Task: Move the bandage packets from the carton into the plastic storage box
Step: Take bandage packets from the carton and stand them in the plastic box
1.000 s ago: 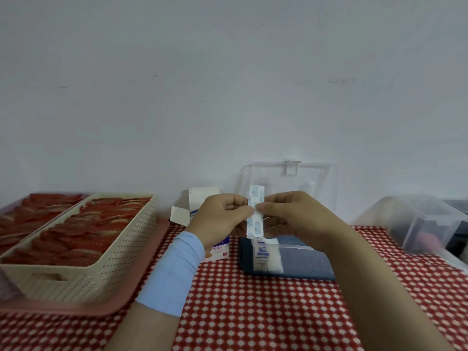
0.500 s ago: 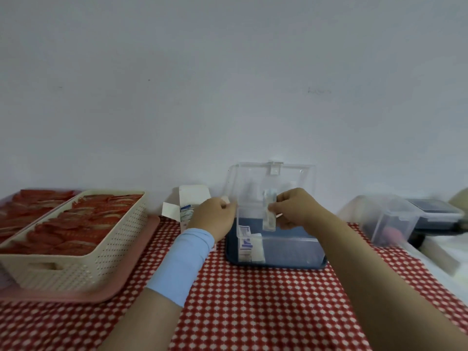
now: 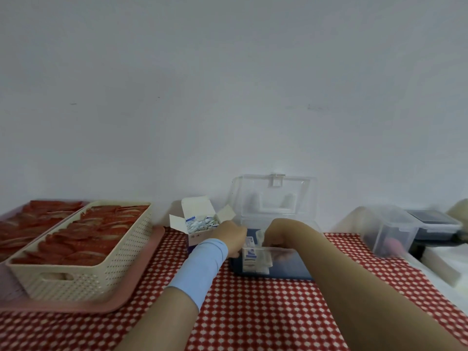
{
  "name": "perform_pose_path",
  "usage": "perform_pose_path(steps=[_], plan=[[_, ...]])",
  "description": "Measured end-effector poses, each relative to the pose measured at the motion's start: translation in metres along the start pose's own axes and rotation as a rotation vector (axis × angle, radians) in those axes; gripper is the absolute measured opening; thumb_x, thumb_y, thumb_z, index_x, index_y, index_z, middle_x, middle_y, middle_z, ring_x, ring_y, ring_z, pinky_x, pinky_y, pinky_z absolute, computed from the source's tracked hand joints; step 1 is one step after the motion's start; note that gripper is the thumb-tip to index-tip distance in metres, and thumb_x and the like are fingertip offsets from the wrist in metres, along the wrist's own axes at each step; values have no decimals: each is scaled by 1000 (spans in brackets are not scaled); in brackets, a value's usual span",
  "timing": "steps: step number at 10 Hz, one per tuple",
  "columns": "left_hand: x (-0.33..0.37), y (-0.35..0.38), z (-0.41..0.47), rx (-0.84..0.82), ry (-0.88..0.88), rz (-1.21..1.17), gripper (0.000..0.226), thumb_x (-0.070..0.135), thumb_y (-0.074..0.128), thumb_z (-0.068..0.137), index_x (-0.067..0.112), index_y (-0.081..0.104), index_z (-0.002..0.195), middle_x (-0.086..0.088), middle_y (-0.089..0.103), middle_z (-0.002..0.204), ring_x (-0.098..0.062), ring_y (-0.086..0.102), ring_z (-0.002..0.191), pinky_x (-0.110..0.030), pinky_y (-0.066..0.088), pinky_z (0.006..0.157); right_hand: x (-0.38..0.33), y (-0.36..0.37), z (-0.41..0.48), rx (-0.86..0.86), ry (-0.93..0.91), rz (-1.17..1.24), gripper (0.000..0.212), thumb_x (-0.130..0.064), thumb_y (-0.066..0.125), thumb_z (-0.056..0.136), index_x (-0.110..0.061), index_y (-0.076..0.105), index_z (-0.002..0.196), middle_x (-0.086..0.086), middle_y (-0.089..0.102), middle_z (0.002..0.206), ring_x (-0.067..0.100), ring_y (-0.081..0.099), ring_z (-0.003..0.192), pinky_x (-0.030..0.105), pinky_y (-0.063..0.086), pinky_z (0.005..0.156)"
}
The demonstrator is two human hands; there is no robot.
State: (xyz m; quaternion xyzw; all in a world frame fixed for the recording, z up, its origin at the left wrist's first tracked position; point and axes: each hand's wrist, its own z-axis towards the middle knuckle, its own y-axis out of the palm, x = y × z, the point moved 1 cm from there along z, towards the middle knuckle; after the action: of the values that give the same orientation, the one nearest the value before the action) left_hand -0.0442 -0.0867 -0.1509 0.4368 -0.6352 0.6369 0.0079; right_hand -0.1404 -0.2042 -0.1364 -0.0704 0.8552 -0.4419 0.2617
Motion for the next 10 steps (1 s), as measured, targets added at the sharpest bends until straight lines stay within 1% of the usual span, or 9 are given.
perform_pose_path(steps=[1,2,3,5,6,7,8,9,10], plan=[[-6,1,7,-8,-43,-208,16,7,48,97,-5,54,106,-17,66,118,-21,66,85,-25,59,76,-1,6,5,-114,52,27,16,-11,57,97,1,67,97,14,71,92,21,69,78,28,60,80],[-5,1,5,29,-44,-139,23,10,47,101,-5,52,117,-25,57,130,-29,65,97,-17,53,65,-3,10,6,-135,35,49,17,-15,58,98,-1,68,99,12,72,93,18,69,80,30,59,85],[-7,1,3,106,-34,-98,40,14,63,94,0,49,129,-20,56,131,-33,57,118,-35,47,97,-6,9,3,-134,37,43,18,-16,59,99,-1,67,95,13,72,89,20,73,91,32,60,87],[-4,0,-2,95,-26,-145,38,8,65,92,-2,50,126,-21,56,125,-34,59,112,-38,49,95,0,3,1,-112,43,-72,21,-16,65,94,2,72,100,16,75,95,25,74,88,35,61,82],[-2,3,-2,86,-5,-239,33,19,47,101,-6,53,121,-10,57,88,-22,60,76,-32,53,70,1,4,0,-148,75,-58,21,-13,61,95,2,71,105,17,74,104,26,73,94,36,61,83],[2,1,-3,88,-73,-286,28,19,36,103,7,50,82,-2,46,73,-13,48,59,-26,48,57,2,3,-3,-157,91,-57,17,-12,59,97,0,71,98,15,73,97,24,71,90,35,60,82],[8,-2,-12,34,-66,-254,15,12,43,100,5,54,93,-12,58,99,-20,59,84,-30,53,76,5,0,-4,-171,78,-69,18,-12,62,95,-1,72,104,15,73,110,25,70,102,37,58,92],[6,-2,-11,9,-100,-395,18,18,42,99,7,55,92,-15,64,103,-30,63,102,-41,55,90,7,0,-4,-192,63,-58,23,-13,64,94,-2,72,112,14,72,117,25,70,106,38,57,94],[7,-13,-16,-4,-140,-524,28,22,45,93,1,60,105,-13,69,95,-27,67,86,-37,57,82,8,-8,-12,-103,-41,-97,15,-12,58,94,-2,69,100,14,73,109,26,72,93,36,60,84]])
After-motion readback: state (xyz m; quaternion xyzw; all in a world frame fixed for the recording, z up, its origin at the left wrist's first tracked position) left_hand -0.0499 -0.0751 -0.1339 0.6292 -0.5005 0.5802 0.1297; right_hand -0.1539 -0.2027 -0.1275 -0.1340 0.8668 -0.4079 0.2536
